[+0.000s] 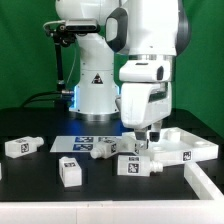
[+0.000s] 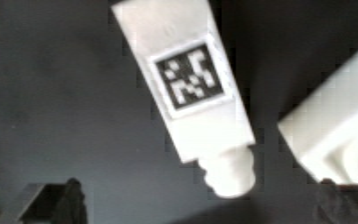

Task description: Assemble one leg

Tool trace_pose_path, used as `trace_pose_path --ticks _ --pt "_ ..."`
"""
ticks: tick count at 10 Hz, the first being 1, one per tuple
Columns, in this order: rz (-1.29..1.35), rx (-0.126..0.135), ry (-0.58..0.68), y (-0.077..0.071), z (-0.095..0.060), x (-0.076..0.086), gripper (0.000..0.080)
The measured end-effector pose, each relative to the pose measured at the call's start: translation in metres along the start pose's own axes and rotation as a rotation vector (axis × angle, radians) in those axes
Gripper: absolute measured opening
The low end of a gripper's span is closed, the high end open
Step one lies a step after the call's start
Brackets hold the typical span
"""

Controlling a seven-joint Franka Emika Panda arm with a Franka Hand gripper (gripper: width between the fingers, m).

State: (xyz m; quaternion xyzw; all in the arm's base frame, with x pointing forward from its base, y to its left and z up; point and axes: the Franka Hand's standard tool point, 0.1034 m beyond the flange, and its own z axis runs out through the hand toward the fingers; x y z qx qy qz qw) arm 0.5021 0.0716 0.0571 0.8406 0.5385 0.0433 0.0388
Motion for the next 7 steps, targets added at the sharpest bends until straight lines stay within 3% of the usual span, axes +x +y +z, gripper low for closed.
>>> trace_pose_path --ticks 2,6,7 --pt "-0.025 0.016 -0.008 -0.006 0.008 -0.003 0.0650" --pt "-0.050 0.009 -0.005 -0.004 0.009 -0.003 0.0650" --pt "-0.098 0.001 -0.004 -0.002 0.015 -0.010 0.0650"
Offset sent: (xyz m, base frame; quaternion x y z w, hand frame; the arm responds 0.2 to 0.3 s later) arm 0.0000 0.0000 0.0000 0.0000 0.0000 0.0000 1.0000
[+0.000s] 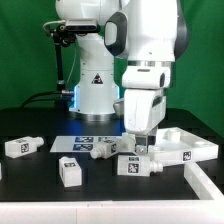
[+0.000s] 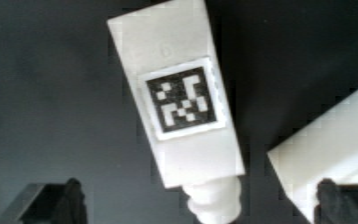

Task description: Assemble one leg

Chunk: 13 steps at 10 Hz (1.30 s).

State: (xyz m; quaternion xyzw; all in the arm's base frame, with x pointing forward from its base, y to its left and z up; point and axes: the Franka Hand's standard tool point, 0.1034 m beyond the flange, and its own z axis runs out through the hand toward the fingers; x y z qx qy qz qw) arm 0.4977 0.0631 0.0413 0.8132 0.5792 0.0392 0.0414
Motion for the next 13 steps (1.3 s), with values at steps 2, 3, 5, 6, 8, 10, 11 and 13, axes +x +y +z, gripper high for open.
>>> trace_pose_path --ticks 2,3,5,6,8,10,11,13 --pt "0.002 0.020 -0.015 -0.001 0.014 -0.019 0.0650" --pt "0.010 0.024 -0.014 -0.002 0.024 -0.025 0.0650" --pt "0.024 0.036 -0.020 -0.003 0.031 -0.029 0.0650" --pt "0.023 0.035 -0.020 -0.003 0.031 -0.029 0.0650" --pt "0.023 0.036 -0.020 -0.003 0.031 -0.029 0.0559" --pt "0.023 0.036 -0.020 -0.003 0.031 -0.029 0.0284" --pt "0.019 0.036 -0.021 -0.003 0.031 -0.030 0.0284" --pt "-0.004 0.053 -0.049 0.009 0.019 -0.051 0.0284"
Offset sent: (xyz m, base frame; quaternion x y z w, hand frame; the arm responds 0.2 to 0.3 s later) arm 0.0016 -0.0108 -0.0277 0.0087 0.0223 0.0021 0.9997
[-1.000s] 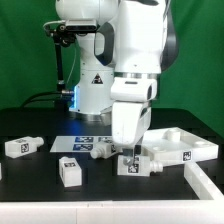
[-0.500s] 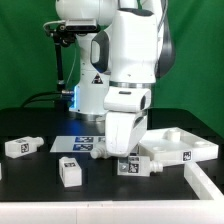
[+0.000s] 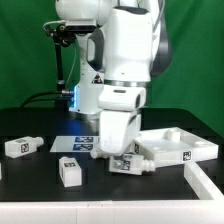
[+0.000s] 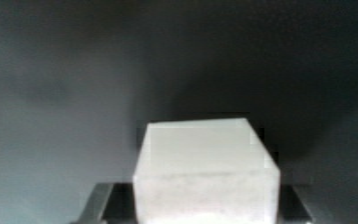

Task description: Assemble one leg

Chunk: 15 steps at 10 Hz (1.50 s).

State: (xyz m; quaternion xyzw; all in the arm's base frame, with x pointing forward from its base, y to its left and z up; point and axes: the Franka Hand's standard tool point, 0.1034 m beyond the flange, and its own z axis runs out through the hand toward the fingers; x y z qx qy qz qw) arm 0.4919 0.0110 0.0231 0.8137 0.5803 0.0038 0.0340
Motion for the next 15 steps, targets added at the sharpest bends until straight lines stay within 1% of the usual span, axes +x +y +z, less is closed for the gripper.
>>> trace_pose_path --ticks 1,2,3,5,6,7,8,9,10,11,14,15 --pt "-0.043 0.015 -0.021 0.006 -0.015 -0.016 0.0284" --pt "-0.062 0.029 -0.043 0.015 -0.029 -0.042 0.0284" --pt "-0.078 0.046 -0.058 0.019 -0.033 -0.067 0.0284" --pt "-0.144 0.060 -0.062 0.027 -0.033 -0.109 0.0284" --pt "-0.149 0.060 -0.062 0.034 -0.032 -0.137 0.0284" --pt "-0.136 0.077 -0.065 0.034 -0.021 -0.156 0.0284" --pt "-0.136 0.094 -0.069 0.036 -0.009 -0.170 0.0284" --pt "-0.128 0.109 -0.074 0.034 0.002 -0.179 0.0284" --pt "-0.116 0.130 -0.080 0.028 0.013 -0.190 0.0284" --pt "-0.108 0.143 -0.084 0.025 0.019 -0.195 0.0284" --pt "-0.090 0.151 -0.084 0.019 0.022 -0.204 0.0284" --pt "-0.083 0.142 -0.081 0.017 0.023 -0.208 0.0284"
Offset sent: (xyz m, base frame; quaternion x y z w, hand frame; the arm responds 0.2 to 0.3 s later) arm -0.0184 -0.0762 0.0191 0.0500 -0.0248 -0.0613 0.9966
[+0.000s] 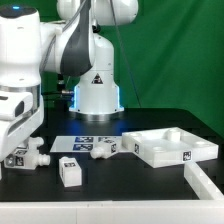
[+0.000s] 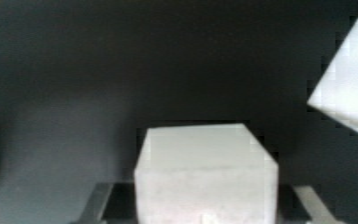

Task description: Assemble one leg

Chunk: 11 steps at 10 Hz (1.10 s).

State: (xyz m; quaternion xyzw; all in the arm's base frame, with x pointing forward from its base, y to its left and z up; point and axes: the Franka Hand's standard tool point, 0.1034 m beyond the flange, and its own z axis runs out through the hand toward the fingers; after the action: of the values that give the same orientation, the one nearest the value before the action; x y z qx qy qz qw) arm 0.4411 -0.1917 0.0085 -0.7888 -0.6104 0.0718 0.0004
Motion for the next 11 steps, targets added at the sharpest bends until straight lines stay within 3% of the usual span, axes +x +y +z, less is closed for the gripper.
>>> trace_pose_path --ticks 4,5,6,7,8,10,11 --pt "0.011 -0.004 0.001 0.001 0.001 -0.006 0.0284" --pt "0.012 -0.004 0.001 0.001 0.001 -0.006 0.0516" --pt "0.033 -0.009 0.000 0.005 -0.005 0.001 0.0516" --pt "0.113 -0.034 -0.008 0.022 -0.035 0.031 0.0621" --pt "0.131 -0.098 0.009 0.027 -0.061 0.059 0.0641" --pt "0.257 -0.104 0.019 0.006 -0.084 0.094 0.0648" --pt "0.409 -0.106 0.031 -0.001 -0.092 0.123 0.0648"
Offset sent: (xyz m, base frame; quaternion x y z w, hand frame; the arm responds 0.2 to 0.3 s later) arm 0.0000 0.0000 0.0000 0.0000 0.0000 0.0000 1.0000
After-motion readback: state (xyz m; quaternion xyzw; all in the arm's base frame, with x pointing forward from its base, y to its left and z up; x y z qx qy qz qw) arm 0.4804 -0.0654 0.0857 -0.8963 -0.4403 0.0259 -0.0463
